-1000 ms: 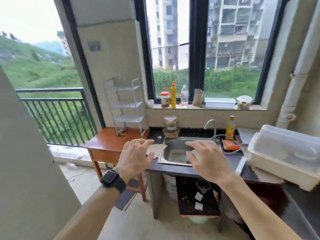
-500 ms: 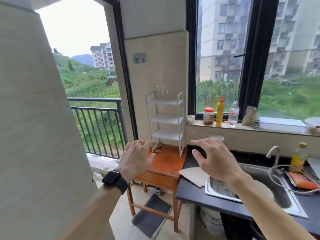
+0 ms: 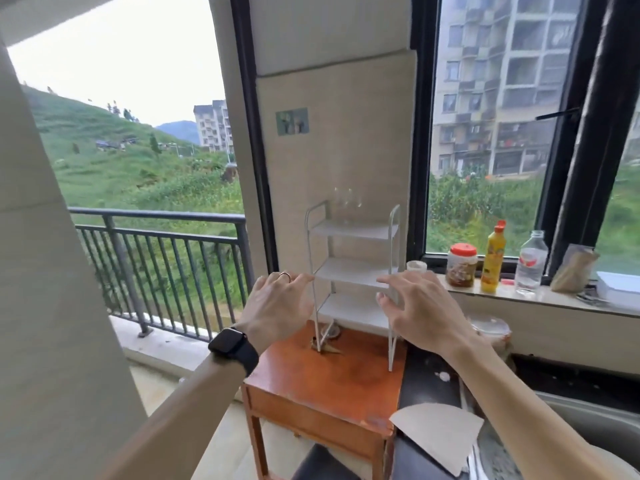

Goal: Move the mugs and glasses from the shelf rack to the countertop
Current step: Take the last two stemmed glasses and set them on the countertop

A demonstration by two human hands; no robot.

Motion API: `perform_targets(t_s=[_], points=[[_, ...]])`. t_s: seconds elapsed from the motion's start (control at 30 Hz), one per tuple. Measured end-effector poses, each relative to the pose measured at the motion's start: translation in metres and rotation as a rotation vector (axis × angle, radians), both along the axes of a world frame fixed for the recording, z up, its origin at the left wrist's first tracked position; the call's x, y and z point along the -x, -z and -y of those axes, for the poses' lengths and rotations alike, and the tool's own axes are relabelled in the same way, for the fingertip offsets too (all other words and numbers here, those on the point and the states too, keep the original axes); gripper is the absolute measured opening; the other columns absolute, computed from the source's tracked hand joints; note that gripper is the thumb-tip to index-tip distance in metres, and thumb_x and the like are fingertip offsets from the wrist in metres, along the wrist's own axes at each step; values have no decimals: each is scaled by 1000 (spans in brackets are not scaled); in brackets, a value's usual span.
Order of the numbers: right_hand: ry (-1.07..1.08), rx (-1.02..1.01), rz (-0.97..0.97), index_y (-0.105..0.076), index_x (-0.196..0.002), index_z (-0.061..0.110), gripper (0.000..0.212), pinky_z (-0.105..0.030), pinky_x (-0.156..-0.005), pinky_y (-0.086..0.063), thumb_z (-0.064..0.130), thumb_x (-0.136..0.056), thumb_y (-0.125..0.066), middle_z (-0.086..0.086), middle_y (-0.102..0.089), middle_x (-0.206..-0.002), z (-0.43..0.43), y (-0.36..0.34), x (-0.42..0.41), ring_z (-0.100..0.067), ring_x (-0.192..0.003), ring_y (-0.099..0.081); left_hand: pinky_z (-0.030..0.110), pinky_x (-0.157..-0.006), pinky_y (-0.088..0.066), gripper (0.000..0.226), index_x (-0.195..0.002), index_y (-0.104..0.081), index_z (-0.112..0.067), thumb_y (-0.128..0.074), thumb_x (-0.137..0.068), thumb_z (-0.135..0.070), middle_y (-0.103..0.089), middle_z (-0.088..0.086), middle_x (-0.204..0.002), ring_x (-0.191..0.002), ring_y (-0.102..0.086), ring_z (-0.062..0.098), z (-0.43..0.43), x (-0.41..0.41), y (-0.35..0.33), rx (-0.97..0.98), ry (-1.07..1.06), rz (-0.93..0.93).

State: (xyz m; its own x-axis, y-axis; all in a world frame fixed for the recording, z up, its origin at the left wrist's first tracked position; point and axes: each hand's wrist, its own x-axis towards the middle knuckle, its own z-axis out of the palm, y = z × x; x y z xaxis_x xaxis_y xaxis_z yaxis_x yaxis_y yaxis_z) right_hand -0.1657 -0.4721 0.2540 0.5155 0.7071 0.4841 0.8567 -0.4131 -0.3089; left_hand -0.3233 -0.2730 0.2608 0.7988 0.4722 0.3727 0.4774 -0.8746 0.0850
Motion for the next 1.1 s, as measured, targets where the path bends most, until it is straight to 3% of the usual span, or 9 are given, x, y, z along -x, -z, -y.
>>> perform_targets(t_s=[0.23, 0.43, 0.67, 0.8, 0.93, 1.1], points=[[-7, -2, 12, -55, -139, 29, 42, -33, -106, -37, 42, -99, -50, 6, -61, -137, -82, -16, -73, -17, -137, -39, 40, -112, -31, 53, -146, -41, -33, -47, -95, -45, -52, -1, -143, -133, -44, 22, -82, -76, -15, 19, 35, 35], [6, -50, -16, -56, -136, 33, 41, -36, -106, -42, 46, -98, -48, 8, -62, -134, -142, -18, -134, -16, -134, -42, 43, -105, -42, 49, -143, -44, -36, -50, -95, -45, -55, -1, -139, -130, -48, 22, -144, -151, -19, 179, 138, 111], [67, -29, 5, -56, -138, 30, 41, -30, -107, -36, 41, -99, -51, 8, -60, -137, -223, -25, -195, -17, -135, -41, 38, -105, -41, 52, -143, -42, -40, -51, -91, -46, -52, 0, -139, -130, -47, 22, -221, -256, -22, 250, 179, 62], [114, -39, -37, -57, -138, 31, 42, -29, -106, -38, 43, -98, -53, 10, -60, -138, -271, -30, -231, -17, -133, -44, 33, -104, -43, 54, -140, -45, -36, -57, -88, -42, -50, 3, -142, -126, -52, 21, -267, -316, -28, 447, 219, 99], [197, -46, -77, -58, -137, 31, 42, -28, -104, -37, 42, -97, -55, 9, -60, -137, -312, -32, -267, -19, -129, -49, 27, -100, -39, 69, -150, -33, -31, -61, -88, -43, -47, 5, -146, -128, -52, 23, -308, -368, -28, 581, 212, 173], [250, -170, -256, -39, -148, 28, 60, -34, -105, -37, 42, -94, -60, 1, -49, -143, -354, -29, -300, -22, -135, -46, 32, -98, -47, 84, -155, -21, -29, -64, -84, -42, -47, 2, -149, -126, -54, 21, -337, -408, -21, 783, 188, 289]])
